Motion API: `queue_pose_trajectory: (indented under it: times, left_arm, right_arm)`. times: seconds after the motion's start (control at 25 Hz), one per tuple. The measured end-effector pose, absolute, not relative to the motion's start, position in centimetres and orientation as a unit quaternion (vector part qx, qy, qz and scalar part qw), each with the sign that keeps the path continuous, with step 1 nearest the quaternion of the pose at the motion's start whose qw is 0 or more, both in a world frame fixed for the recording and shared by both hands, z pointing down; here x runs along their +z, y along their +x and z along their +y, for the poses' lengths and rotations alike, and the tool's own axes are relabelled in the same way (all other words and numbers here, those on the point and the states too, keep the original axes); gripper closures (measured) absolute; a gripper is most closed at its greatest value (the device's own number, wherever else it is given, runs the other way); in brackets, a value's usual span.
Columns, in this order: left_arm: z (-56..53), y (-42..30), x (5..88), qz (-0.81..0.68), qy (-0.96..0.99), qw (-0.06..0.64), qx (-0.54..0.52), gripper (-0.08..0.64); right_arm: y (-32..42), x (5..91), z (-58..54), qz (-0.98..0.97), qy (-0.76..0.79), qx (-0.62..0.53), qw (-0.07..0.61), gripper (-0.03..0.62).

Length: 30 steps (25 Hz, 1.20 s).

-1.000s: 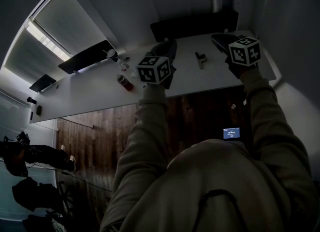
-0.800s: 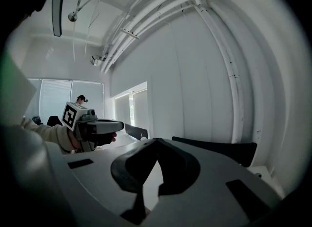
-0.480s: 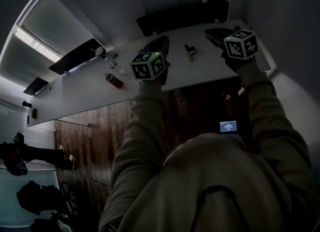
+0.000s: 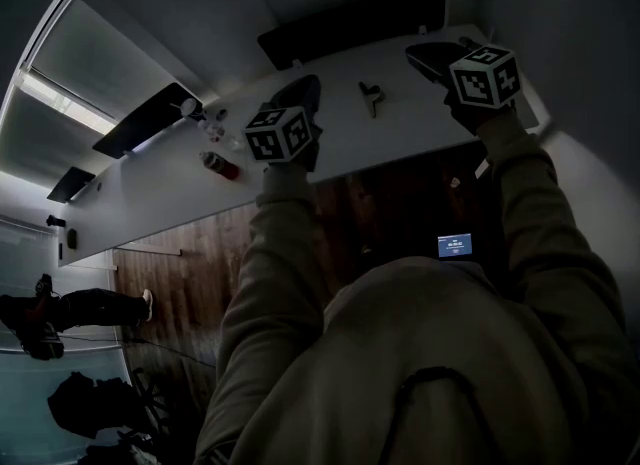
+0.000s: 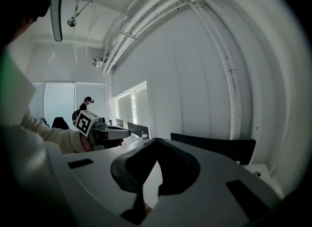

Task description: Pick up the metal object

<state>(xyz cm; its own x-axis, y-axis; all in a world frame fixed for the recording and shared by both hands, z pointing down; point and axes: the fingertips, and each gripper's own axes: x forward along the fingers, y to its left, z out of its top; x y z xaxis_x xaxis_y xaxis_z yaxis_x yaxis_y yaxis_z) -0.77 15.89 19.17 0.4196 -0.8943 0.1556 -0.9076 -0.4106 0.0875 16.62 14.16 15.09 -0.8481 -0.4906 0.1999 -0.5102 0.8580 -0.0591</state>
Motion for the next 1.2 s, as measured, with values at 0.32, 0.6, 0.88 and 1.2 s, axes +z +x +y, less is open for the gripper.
queue_pose_trajectory:
  times: [0.32, 0.6, 0.88, 1.2]
  left_arm:
    - [9.3, -1.8, 20.9, -0.521, 0.849, 0.089, 0.018, 0.555]
    - [-0.6, -3.6, 19.4, -0.489, 0.870, 0.066, -0.004, 0.555]
    - [-11.6, -9.5, 17.2, -0.488, 0.871, 0.054, 0.002, 0.555]
    - [-21.5, -14.0, 17.3, -0.470, 0.881, 0.055, 0.019, 0.555]
  right_arm:
    - [16.5, 20.0, 9.4, -0.953, 0.276, 0.065, 0.108, 0.572]
    - [13.2, 20.0, 0.9, -0.949, 0.287, 0.080, 0.100, 0.572]
    - [7.5, 19.4, -8.7, -0.950, 0.283, 0.092, 0.095, 0.572]
    - [2.3, 18.7, -20.5, -0.945, 0.292, 0.103, 0.102, 0.572]
